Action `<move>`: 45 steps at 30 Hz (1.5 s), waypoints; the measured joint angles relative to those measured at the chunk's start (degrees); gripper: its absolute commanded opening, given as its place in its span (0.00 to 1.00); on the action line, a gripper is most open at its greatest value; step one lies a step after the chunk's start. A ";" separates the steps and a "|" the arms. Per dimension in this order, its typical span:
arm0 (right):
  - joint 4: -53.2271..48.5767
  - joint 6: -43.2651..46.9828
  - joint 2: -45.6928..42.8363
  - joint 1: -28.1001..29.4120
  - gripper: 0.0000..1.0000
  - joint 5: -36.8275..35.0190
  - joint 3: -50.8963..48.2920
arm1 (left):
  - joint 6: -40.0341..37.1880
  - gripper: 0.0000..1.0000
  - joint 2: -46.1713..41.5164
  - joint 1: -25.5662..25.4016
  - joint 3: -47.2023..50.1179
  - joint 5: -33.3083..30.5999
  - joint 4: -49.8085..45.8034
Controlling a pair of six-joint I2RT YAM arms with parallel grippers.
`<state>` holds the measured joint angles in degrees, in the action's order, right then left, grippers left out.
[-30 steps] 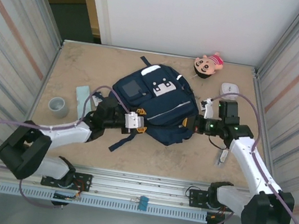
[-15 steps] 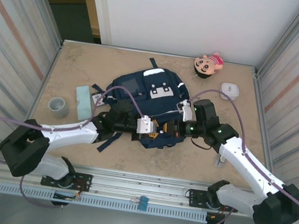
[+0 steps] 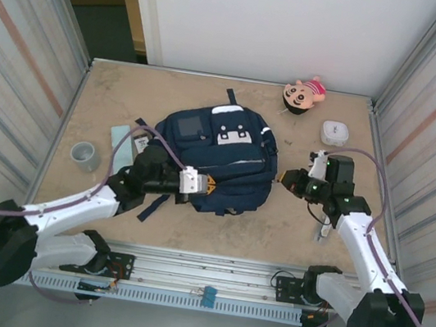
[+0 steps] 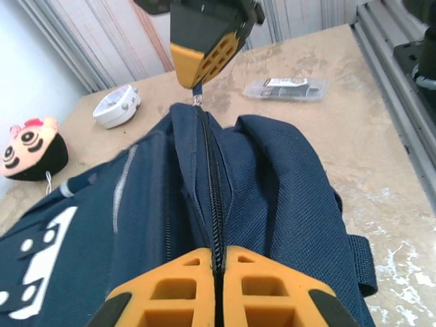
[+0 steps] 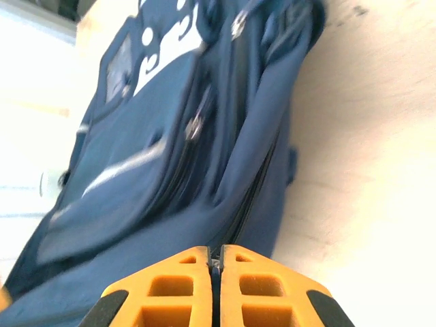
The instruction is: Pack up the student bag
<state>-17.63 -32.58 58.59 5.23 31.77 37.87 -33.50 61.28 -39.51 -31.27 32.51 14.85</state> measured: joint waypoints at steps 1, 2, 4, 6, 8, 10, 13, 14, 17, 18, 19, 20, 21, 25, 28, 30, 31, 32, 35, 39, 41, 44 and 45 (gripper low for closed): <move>1.38 -0.31 0.83 -1.55 0.00 0.57 -0.48 | 0.33 0.00 -1.40 0.13 0.00 0.81 -0.68; 2.54 -0.55 1.86 -2.73 0.00 1.20 -0.74 | 0.59 0.00 -2.60 0.20 0.00 1.42 -1.22; 6.14 -1.95 5.38 -4.87 0.00 2.99 -0.92 | 1.09 0.00 -4.70 0.57 -0.02 2.71 -2.14; 9.68 -3.39 9.09 -5.73 0.00 4.52 -0.92 | 1.68 0.00 -6.27 0.87 -0.20 3.48 -3.43; 13.31 -5.01 12.96 -5.92 0.00 5.66 -0.90 | 2.05 0.00 -7.50 1.20 -0.39 3.91 -4.63; 16.81 -6.97 17.18 -5.95 0.00 6.75 -0.57 | 2.34 0.00 -8.66 1.31 -0.66 4.13 -6.03; 21.73 -10.47 22.99 -5.62 0.00 8.48 0.68 | 2.73 0.00 -10.01 1.31 -1.33 4.20 -8.00; 23.32 -11.47 24.52 -5.40 0.00 9.05 1.01 | 2.80 0.00 -10.16 1.36 -1.57 4.20 -8.28; 28.61 -14.27 29.42 -3.82 0.00 9.92 2.47 | 2.71 0.00 -10.27 1.97 -2.32 4.09 -9.68; 30.16 -14.97 30.56 -3.04 0.00 9.84 2.86 | 2.23 0.02 -10.29 2.21 -2.49 4.00 -10.49; 31.74 -15.26 31.30 -2.21 0.00 9.40 3.10 | 1.75 0.10 -10.29 2.36 -2.58 3.82 -11.26; 32.81 -15.28 31.54 -1.46 0.00 8.68 3.21 | 1.31 0.18 -10.29 2.40 -2.69 3.43 -11.93; 33.57 -15.19 31.54 -0.63 0.00 7.61 3.37 | 0.74 0.26 -10.29 2.40 -2.71 3.06 -12.31; 33.33 -12.83 30.16 2.49 0.00 -0.26 4.48 | 0.39 0.57 -11.17 2.38 -4.00 2.71 -11.61; 29.31 -10.25 25.49 5.90 0.00 -5.01 4.48 | 2.21 0.67 -9.92 2.08 -5.92 0.76 -11.43; 26.40 -8.61 21.22 8.22 0.00 -7.67 4.48 | 4.02 0.70 -7.50 0.74 -7.63 -2.62 -11.54; 25.05 -7.85 19.23 9.25 0.00 -8.66 4.48 | 4.85 0.71 -5.92 -0.26 -8.66 -4.33 -11.80; 23.30 -7.15 16.87 10.54 0.00 -9.90 4.48 | 5.95 0.72 -3.67 -1.75 -10.16 -6.69 -12.22; 18.38 -5.55 10.64 14.08 0.00 -12.79 4.48 | 9.84 0.74 3.54 -6.54 -15.04 -13.11 -13.05; 12.28 -4.22 4.33 17.59 0.00 -15.47 4.48 | 15.87 0.74 12.11 -11.69 -19.80 -18.40 -12.59; 10.03 -4.20 2.23 18.58 0.00 -16.26 4.48 | 18.88 0.74 15.08 -13.18 -21.03 -19.71 -11.98; 7.67 -4.20 0.20 19.91 0.00 -17.25 4.48 | 23.23 0.73 18.49 -14.82 -22.60 -20.87 -11.61; 7.08 -4.20 -0.31 20.11 0.00 -17.29 4.48 | 24.26 0.71 19.21 -15.23 -22.97 -21.38 -11.61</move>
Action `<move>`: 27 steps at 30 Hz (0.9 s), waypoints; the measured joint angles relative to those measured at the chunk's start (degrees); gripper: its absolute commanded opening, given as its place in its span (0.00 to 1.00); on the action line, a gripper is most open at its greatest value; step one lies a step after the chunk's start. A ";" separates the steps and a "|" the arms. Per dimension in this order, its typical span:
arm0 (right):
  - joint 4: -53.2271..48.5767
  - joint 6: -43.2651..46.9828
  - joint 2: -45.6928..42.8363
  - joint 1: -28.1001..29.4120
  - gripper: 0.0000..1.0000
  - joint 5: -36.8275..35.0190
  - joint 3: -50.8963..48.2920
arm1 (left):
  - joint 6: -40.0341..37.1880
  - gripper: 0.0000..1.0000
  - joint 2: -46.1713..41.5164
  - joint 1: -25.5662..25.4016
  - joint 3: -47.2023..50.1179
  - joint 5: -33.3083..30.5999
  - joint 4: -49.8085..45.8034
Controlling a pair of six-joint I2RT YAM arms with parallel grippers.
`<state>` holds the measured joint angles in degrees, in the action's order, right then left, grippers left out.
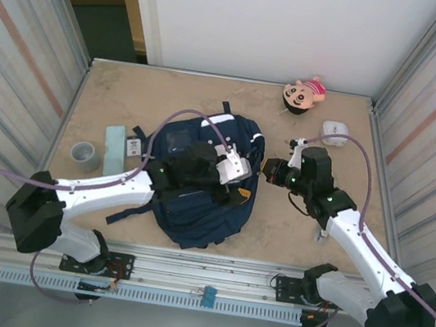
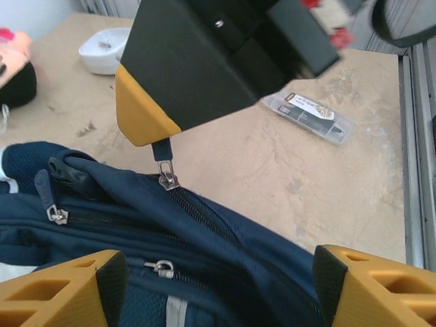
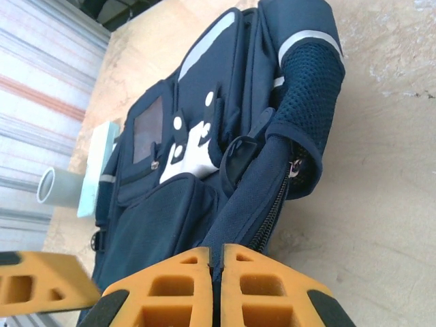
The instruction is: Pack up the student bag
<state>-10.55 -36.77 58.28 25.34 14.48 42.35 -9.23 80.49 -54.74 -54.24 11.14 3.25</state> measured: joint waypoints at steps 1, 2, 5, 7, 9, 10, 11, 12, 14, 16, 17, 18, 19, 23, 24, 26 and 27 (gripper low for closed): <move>-0.57 0.00 -0.57 0.22 0.00 -0.13 0.00 | 1.20 0.68 0.90 -0.48 -0.44 -0.85 -0.02; -1.01 0.00 -1.14 0.44 0.00 -0.17 0.00 | 2.40 0.62 1.68 -0.83 -0.72 -1.75 -0.09; -1.86 0.02 -2.36 0.52 0.00 -0.46 -0.02 | 5.11 0.38 3.28 -1.42 -0.90 -3.76 -0.66; -2.47 0.22 -2.71 0.52 0.00 -0.87 -0.02 | 5.79 0.15 3.63 -1.55 -0.90 -3.98 -0.68; -2.58 0.39 -2.80 0.50 0.00 -1.31 -0.11 | 6.10 0.00 3.63 -1.66 -0.90 -3.67 -0.52; -2.67 0.42 -2.82 0.39 0.00 -1.66 -0.20 | 5.90 0.00 3.61 -1.70 -0.87 -3.43 -0.35; -2.67 0.39 -2.82 0.17 0.00 -1.75 -0.33 | 5.88 0.00 3.54 -1.70 -0.81 -3.28 -0.17; -2.64 0.35 -2.78 -0.39 0.00 -1.57 -0.55 | 5.33 0.00 3.30 -1.68 -0.42 -2.97 0.50; -1.88 -0.09 -2.27 -1.81 0.00 -0.35 -1.14 | 4.13 0.00 2.25 -1.62 1.07 -2.10 2.40; 0.28 -0.76 -0.48 -3.93 0.00 2.36 -1.75 | 2.29 0.00 0.33 -1.40 3.39 -1.03 4.42; 1.70 -1.27 0.68 -5.16 0.00 3.82 -2.12 | 1.62 0.00 -0.42 -1.29 4.22 -0.55 4.96; 2.97 -1.79 1.90 -6.32 0.00 5.55 -2.47 | 0.66 0.00 -1.40 -1.20 5.22 -0.09 5.66; 4.20 -2.34 3.54 -7.50 0.00 8.17 -2.56 | -0.28 0.00 -2.36 -1.07 6.23 0.28 6.47; 8.90 -4.02 9.20 -9.66 0.00 16.35 -2.49 | -3.08 0.00 -4.48 0.00 9.33 1.79 8.96; 10.29 -4.00 11.02 -10.21 0.00 16.09 -2.36 | -3.61 0.00 -4.96 0.17 10.05 2.82 9.11; 11.87 -4.46 14.69 -11.50 0.00 17.18 -1.97 | -4.52 0.00 -6.01 0.26 11.23 3.96 9.55; 12.46 -4.72 16.04 -11.65 0.00 17.51 -1.79 | -4.90 0.00 -6.45 0.28 11.65 4.35 9.84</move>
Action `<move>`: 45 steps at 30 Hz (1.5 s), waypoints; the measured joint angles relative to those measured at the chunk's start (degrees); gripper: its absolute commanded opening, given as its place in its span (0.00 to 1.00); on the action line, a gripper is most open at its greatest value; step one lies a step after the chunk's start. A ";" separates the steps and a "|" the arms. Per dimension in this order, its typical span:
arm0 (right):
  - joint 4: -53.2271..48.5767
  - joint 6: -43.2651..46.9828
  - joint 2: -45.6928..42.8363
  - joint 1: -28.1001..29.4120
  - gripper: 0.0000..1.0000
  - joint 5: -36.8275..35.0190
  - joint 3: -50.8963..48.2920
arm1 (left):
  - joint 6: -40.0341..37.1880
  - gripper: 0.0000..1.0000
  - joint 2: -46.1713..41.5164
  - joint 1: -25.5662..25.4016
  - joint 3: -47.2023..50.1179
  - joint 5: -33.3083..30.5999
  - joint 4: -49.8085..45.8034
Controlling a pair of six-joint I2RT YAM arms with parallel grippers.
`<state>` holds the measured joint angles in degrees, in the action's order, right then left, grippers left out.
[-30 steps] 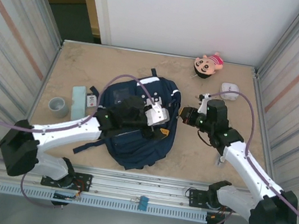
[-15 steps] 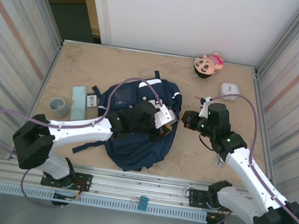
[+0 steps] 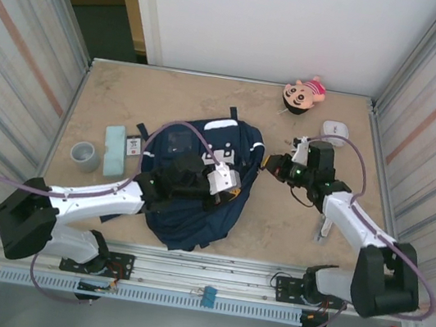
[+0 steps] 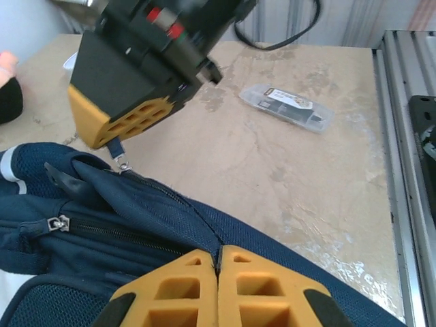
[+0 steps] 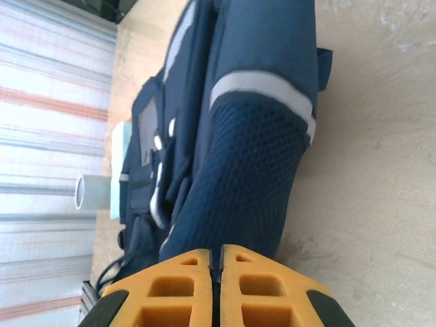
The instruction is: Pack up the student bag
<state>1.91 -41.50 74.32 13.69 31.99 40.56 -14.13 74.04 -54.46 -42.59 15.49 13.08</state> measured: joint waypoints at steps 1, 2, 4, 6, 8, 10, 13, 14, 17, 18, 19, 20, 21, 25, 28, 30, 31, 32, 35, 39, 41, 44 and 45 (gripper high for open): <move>0.42 -0.09 1.05 -0.07 0.00 0.92 0.17 | -0.28 0.00 -0.20 0.04 0.28 0.11 0.15; 0.70 -0.11 1.46 -0.07 0.00 1.29 0.22 | -0.55 0.00 -0.22 0.11 0.35 0.09 0.15; 1.18 -0.09 1.68 -0.26 0.03 1.31 0.35 | -1.09 0.00 -0.22 0.09 0.35 -0.02 0.11; 1.11 -0.09 1.46 -0.33 0.22 1.29 0.83 | -1.46 0.00 -0.22 0.24 0.35 0.00 0.37; 1.11 0.81 0.81 -1.09 0.38 -1.97 1.22 | -1.62 0.00 -0.70 0.46 0.42 1.49 0.50; 0.28 1.62 -1.01 -3.54 0.46 -5.88 1.57 | -1.81 0.00 -1.68 0.52 0.98 3.06 0.46; -2.49 2.51 -5.97 -5.11 0.49 -9.62 1.79 | -3.21 0.00 -2.54 0.81 2.10 5.35 0.57; -3.69 2.86 -8.00 -5.09 0.50 -9.99 1.97 | -3.78 0.00 -2.82 0.92 2.89 6.05 0.94; -6.16 3.17 -12.39 -4.92 0.53 -9.31 2.36 | -4.00 0.00 -3.93 2.27 6.08 9.05 3.96; -6.75 3.17 -13.44 -4.70 0.54 -8.81 2.36 | -3.65 0.00 -4.42 3.39 7.19 10.88 5.31; -7.23 3.19 -14.08 -4.46 0.54 -8.26 2.27 | -3.34 0.00 -4.79 4.46 7.98 12.59 6.45; -7.63 3.17 -14.69 -3.93 0.55 -7.76 1.95 | -2.99 0.00 -5.18 5.77 8.63 14.60 7.39; -7.89 3.17 -15.28 -3.32 0.56 -7.32 1.29 | -2.75 0.00 -5.53 7.04 8.98 16.55 7.93; -8.50 1.31 -16.46 -1.40 0.61 -5.01 -2.34 | -2.60 0.00 -7.17 11.52 9.31 24.20 8.90; -8.46 -2.29 -17.07 0.59 0.63 -5.16 -5.25 | -2.89 0.00 -8.59 14.47 9.29 29.99 8.09; -8.35 -4.48 -18.64 2.67 0.64 -5.40 -6.99 | -2.97 0.00 -8.92 16.26 9.22 33.53 7.72; -8.13 -5.29 -19.45 3.45 0.64 -5.38 -7.63 | -2.93 0.00 -8.92 16.94 9.14 34.88 7.63; -7.93 -6.14 -20.28 4.15 0.64 -5.38 -8.11 | -2.80 0.00 -8.92 17.53 9.01 36.15 7.39; -6.60 -8.22 -22.36 4.63 0.65 -5.46 -8.98 | -2.49 0.00 -8.92 18.69 8.41 38.88 6.84; -5.33 -9.57 -24.39 4.63 0.66 -5.53 -9.62 | -1.01 0.00 -8.79 20.17 7.30 41.55 6.99; -4.79 -10.08 -24.96 4.63 0.66 -5.31 -9.75 | -0.37 0.00 -8.74 20.74 6.73 42.32 7.21; -3.76 -10.73 -25.31 4.63 0.66 -5.05 -9.88 | -0.24 0.00 -8.68 21.05 5.22 43.10 6.49; -3.41 -10.84 -25.33 4.63 0.66 -4.96 -9.97 | -0.46 0.00 -8.68 21.16 4.50 43.34 5.92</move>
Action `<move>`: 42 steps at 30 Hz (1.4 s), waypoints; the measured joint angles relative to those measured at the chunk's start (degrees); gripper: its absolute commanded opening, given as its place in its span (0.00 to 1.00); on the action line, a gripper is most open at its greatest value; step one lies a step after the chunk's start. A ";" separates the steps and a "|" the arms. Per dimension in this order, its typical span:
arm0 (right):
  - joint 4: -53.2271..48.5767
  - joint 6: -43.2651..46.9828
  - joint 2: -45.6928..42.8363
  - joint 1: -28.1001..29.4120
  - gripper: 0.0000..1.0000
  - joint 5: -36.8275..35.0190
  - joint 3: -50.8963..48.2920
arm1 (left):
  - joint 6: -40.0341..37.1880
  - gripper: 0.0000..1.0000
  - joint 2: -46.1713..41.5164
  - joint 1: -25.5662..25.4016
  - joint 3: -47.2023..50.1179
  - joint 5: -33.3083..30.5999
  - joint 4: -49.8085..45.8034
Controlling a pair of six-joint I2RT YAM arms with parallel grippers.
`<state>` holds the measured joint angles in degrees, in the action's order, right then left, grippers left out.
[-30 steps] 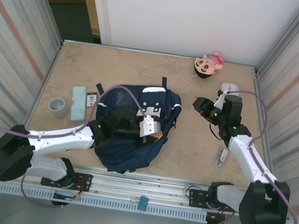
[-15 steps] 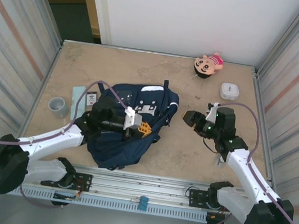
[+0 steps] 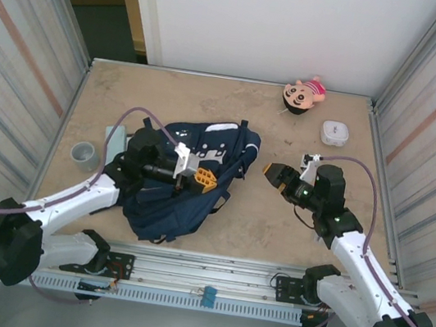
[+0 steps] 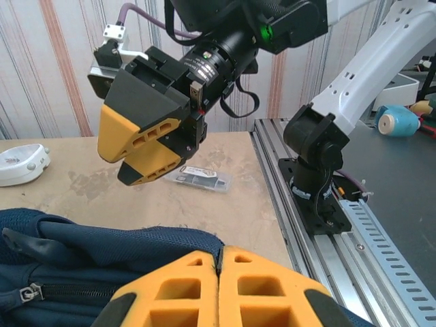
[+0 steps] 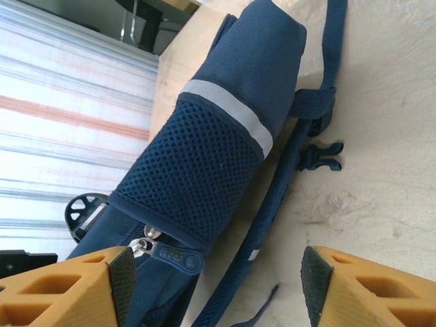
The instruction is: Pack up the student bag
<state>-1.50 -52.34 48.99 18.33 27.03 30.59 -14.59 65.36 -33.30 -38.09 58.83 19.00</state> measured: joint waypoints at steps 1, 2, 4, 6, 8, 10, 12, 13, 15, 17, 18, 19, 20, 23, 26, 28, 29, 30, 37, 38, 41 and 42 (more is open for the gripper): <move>0.22 -0.13 0.00 0.00 0.66 0.02 -0.11 | -0.35 0.00 0.00 0.09 -0.66 0.17 -0.74; 0.26 -0.22 0.00 0.00 0.66 0.02 -0.20 | -0.87 0.00 0.00 0.11 -1.49 0.35 -1.66; 0.90 -0.85 -0.09 0.00 0.66 0.15 -0.72 | -2.60 0.00 0.00 0.17 -3.04 0.87 -4.00; 1.49 -1.38 -0.26 0.02 0.66 0.66 -1.33 | -5.44 0.00 0.00 0.20 -4.48 1.66 -7.30; 2.21 -2.32 -0.35 0.11 0.66 1.75 -2.01 | -10.34 0.00 -0.07 0.20 -5.86 2.12 -12.31; 2.64 -3.13 -0.39 0.59 0.66 2.60 -2.25 | -16.15 0.00 -0.66 0.20 -6.27 1.92 -16.98; 2.78 -3.43 -0.85 1.86 0.66 3.02 -2.34 | -22.53 0.00 -2.10 0.20 -6.27 0.81 -22.25; 2.78 -3.45 -1.33 2.80 0.65 3.04 -2.40 | -25.73 0.00 -2.91 0.20 -6.27 0.00 -24.68; 2.82 -3.39 -2.34 4.44 0.65 3.04 -2.60 | -31.45 0.00 -4.48 0.20 -6.27 -1.60 -28.57; 3.06 -3.41 -3.06 5.88 0.66 3.02 -3.15 | -37.24 0.00 -5.97 0.20 -6.27 -3.50 -31.98; 3.30 -3.50 -3.23 6.40 0.66 3.02 -3.56 | -39.65 0.00 -6.45 0.20 -6.27 -4.28 -33.14; 3.61 -3.87 -3.30 6.95 0.67 2.97 -4.11 | -42.10 0.00 -6.78 0.20 -6.27 -5.05 -34.27; 3.89 -4.33 -3.30 7.37 0.67 2.93 -4.61 | -44.09 0.00 -6.95 0.20 -6.27 -5.64 -35.15; 4.68 -6.25 -3.26 8.94 0.69 2.49 -6.40 | -48.96 0.00 -6.99 0.20 -6.21 -7.37 -37.27; 5.42 -8.17 -2.99 11.17 0.70 1.53 -6.73 | -51.84 0.00 -6.99 0.20 -6.10 -8.26 -38.18; 6.32 -8.98 -2.95 12.37 0.71 0.90 -6.73 | -52.81 0.00 -6.99 0.17 -6.03 -8.41 -38.25; 6.58 -9.18 -2.95 12.66 0.71 0.74 -6.73 | -53.07 0.00 -6.99 0.09 -5.99 -8.46 -38.25; 6.71 -9.49 -2.95 12.87 0.71 0.24 -6.73 | -53.24 0.00 -6.99 -0.13 -5.90 -8.57 -38.16; 5.49 -10.14 -2.91 12.76 0.72 -2.14 -6.23 | -51.58 0.00 -5.29 -2.47 -4.37 -10.34 -33.14; 4.44 -10.03 -2.91 12.59 0.72 -2.38 -5.75 | -50.93 0.00 -4.76 -2.64 -4.20 -10.69 -31.91; 1.42 -9.66 -3.02 11.08 0.72 -3.17 -3.52 | -47.56 0.00 -1.84 -4.04 -4.07 -13.42 -26.77; 0.70 -9.55 -3.21 10.25 0.72 -3.32 -2.89 | -46.38 0.00 -0.55 -4.48 -4.09 -14.53 -24.92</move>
<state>-0.80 -61.89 45.78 28.58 23.70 27.70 -60.97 64.82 -37.78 -42.17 44.29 -5.91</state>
